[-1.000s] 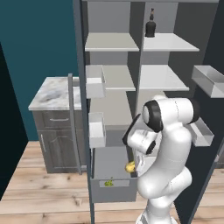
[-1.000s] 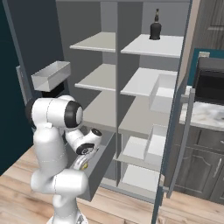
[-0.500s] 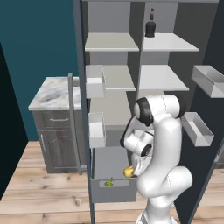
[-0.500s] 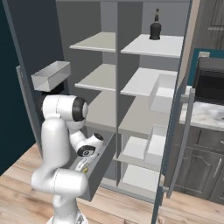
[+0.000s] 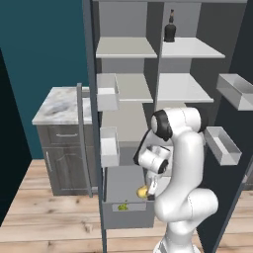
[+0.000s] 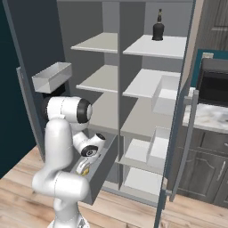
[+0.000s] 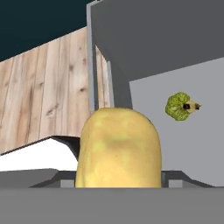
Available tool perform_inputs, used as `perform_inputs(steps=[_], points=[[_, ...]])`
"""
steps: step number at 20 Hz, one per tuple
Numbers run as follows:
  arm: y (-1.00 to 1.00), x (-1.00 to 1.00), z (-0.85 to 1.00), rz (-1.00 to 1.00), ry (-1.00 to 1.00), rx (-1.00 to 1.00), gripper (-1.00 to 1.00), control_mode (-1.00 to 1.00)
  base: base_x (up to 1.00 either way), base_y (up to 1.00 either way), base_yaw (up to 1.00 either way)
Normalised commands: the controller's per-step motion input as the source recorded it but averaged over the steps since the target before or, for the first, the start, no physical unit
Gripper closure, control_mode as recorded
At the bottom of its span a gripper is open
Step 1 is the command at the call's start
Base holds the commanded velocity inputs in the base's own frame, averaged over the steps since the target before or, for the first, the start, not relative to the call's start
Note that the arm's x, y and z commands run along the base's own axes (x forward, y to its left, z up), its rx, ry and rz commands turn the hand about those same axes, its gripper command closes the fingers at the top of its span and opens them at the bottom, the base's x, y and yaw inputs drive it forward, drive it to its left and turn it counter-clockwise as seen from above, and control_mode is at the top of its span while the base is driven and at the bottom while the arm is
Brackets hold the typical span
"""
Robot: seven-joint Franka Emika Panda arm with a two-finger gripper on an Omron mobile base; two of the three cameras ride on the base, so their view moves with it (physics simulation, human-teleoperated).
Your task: Take the broccoli and potato from the fridge shelf and place them in the freezer drawer to begin freezing them.
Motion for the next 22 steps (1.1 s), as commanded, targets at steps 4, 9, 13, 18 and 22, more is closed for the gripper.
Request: perform_inputs(steps=[4, 9, 13, 18, 22], points=[[0.07, 0.26, -0.16, 0.0, 0.0, 0.0, 1.0, -1.0, 0.0, 0.0, 0.0], [0.14, 0.06, -0.3, 0.0, 0.0, 0.0, 1.0, -1.0, 0.0, 0.0, 0.0], [0.14, 0.0, -0.36, 0.0, 0.0, 0.0, 1.0, -1.0, 0.0, 0.0, 0.0], [0.15, 0.0, -0.38, 0.0, 0.0, 0.0, 1.0, -1.0, 0.0, 0.0, 0.0], [0.2, 0.0, -0.38, 0.0, 0.0, 0.0, 1.0, -1.0, 0.0, 0.0, 0.0]])
